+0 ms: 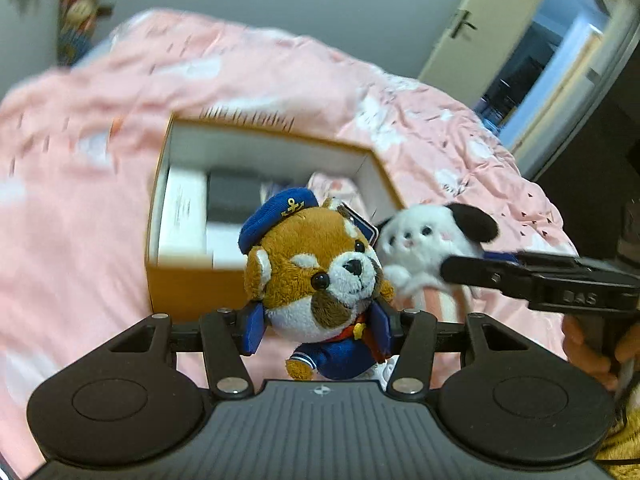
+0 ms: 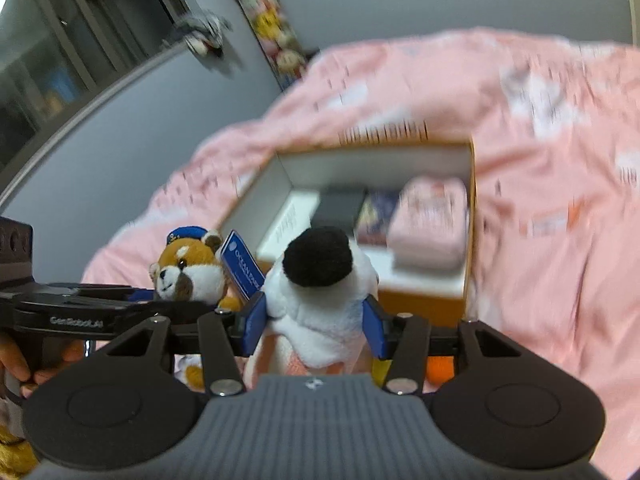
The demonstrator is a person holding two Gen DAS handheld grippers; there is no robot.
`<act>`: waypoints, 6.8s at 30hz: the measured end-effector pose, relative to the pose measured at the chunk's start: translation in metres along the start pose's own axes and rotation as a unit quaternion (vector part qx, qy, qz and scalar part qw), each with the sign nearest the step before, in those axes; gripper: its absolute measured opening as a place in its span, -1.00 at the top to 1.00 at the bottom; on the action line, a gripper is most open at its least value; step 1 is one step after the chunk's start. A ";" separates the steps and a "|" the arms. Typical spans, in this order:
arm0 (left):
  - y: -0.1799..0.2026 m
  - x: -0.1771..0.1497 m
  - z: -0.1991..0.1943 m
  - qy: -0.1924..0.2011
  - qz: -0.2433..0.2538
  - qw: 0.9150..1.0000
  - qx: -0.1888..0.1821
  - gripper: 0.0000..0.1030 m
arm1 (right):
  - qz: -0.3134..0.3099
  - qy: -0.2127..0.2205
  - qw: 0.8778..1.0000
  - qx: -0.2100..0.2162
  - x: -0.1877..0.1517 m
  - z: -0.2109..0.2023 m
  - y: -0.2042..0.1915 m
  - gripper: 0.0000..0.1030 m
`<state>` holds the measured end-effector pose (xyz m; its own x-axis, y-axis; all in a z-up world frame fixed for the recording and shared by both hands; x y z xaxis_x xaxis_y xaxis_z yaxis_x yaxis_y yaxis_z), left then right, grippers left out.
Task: Organize objects
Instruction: 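Lift the brown bear with the left tool while the right tool carries the white plush over the box, then lower both plush toys into the orange box and open both tools, then grasp the yellow tape measure with the left tool while the right tool grasps the orange ball, then carry the tape measure with the left tool while the right tool carries the orange ball to the box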
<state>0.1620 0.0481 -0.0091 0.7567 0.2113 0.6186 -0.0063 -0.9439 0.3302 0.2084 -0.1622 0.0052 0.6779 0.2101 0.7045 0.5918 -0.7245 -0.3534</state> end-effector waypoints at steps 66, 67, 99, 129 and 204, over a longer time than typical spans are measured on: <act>-0.079 0.053 0.172 -0.150 0.029 0.984 0.091 0.71 | 0.036 -0.090 0.995 0.001 0.021 0.173 0.052 0.31; -0.080 0.052 0.173 -0.148 0.023 0.985 0.083 0.72 | 0.037 -0.090 0.995 0.003 0.021 0.176 0.052 0.31; 0.022 0.039 0.073 0.028 0.109 0.990 0.089 0.49 | -0.048 0.030 0.996 -0.073 0.009 0.048 0.014 0.11; 0.021 -0.077 0.185 -0.085 -0.062 0.994 0.003 0.04 | 0.005 -0.084 0.989 -0.124 -0.095 0.096 0.106 0.21; 0.002 0.034 0.095 0.126 -0.119 0.982 -0.079 0.58 | -0.208 -0.140 0.946 -0.206 -0.004 0.114 0.037 0.24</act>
<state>0.2499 0.0288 -0.0552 0.5635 0.4957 0.6609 0.0340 -0.8133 0.5809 0.2769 -0.1146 -0.0810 0.5472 0.6571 0.5184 0.6512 -0.7234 0.2296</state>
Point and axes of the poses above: each gripper's, at about its wrist camera, not at the fingertips, and z roughly the way its jaws point, y to its right, x to its top, the point moved 7 cm from there along z, roughly the way its jaws point
